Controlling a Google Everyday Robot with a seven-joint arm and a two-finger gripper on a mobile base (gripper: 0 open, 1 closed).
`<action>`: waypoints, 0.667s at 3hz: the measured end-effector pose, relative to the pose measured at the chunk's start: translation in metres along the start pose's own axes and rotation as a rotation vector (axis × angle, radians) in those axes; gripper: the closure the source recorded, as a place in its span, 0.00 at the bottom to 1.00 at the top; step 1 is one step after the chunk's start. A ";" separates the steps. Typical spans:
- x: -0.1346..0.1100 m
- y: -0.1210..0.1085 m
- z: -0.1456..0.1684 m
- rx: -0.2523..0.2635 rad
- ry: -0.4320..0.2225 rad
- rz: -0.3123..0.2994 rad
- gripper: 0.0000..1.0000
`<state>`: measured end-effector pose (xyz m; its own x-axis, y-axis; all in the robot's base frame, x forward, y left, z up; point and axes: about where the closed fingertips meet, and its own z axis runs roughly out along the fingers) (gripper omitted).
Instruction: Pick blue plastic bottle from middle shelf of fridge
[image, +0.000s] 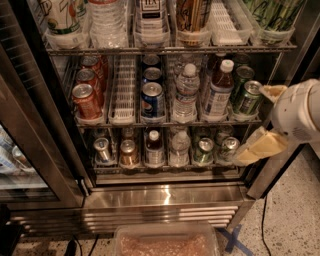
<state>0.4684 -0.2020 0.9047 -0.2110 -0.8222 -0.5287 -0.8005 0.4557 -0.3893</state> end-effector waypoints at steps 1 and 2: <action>0.005 0.021 0.019 0.049 -0.097 0.143 0.00; 0.004 0.024 0.032 0.138 -0.193 0.260 0.00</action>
Offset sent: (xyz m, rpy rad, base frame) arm 0.0297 -0.0015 -0.0206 0.4099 -0.3471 -0.3874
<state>0.4663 -0.1832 0.8696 -0.2774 -0.5992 -0.7510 -0.6476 0.6940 -0.3146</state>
